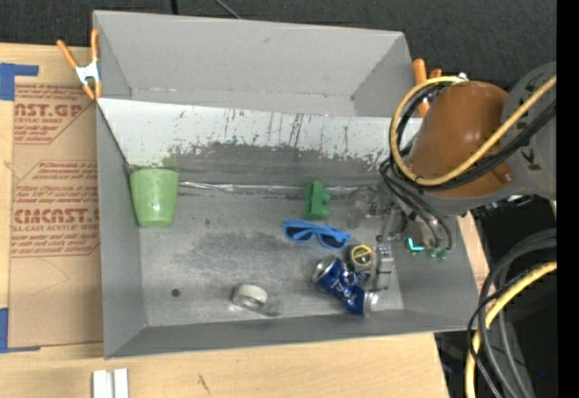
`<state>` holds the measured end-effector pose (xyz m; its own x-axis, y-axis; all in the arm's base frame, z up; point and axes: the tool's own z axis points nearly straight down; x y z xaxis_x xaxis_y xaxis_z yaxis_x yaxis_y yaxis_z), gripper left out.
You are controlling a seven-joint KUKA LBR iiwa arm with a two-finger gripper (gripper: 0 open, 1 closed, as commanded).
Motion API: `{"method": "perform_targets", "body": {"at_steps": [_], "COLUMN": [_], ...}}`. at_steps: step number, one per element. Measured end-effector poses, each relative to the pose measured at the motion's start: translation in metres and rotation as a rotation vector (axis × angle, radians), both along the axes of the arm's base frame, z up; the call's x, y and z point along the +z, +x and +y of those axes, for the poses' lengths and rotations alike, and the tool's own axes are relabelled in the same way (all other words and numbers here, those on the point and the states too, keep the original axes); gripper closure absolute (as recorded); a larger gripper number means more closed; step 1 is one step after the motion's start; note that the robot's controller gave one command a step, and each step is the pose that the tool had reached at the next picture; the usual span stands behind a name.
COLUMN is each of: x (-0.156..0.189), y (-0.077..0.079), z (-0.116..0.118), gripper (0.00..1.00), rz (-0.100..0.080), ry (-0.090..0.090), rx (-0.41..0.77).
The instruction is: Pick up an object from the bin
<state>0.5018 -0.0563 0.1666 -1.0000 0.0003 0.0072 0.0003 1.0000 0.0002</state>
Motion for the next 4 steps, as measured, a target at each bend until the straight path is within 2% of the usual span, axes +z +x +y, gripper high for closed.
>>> {"method": "perform_targets", "body": {"at_steps": [1,2,3,4], "x": [-0.100,-0.095,0.023,0.087], "y": [0.007,0.009,0.012,0.012], "z": [0.018,0.018,-0.012,-0.011], "gripper": [0.00,1.00,1.00,1.00], "rz": [0.001,-0.004,-0.016,-0.017], "ry": [0.002,0.001,-0.001,-0.002], "rx": [-0.150,-0.150,-0.175,-0.107]}}
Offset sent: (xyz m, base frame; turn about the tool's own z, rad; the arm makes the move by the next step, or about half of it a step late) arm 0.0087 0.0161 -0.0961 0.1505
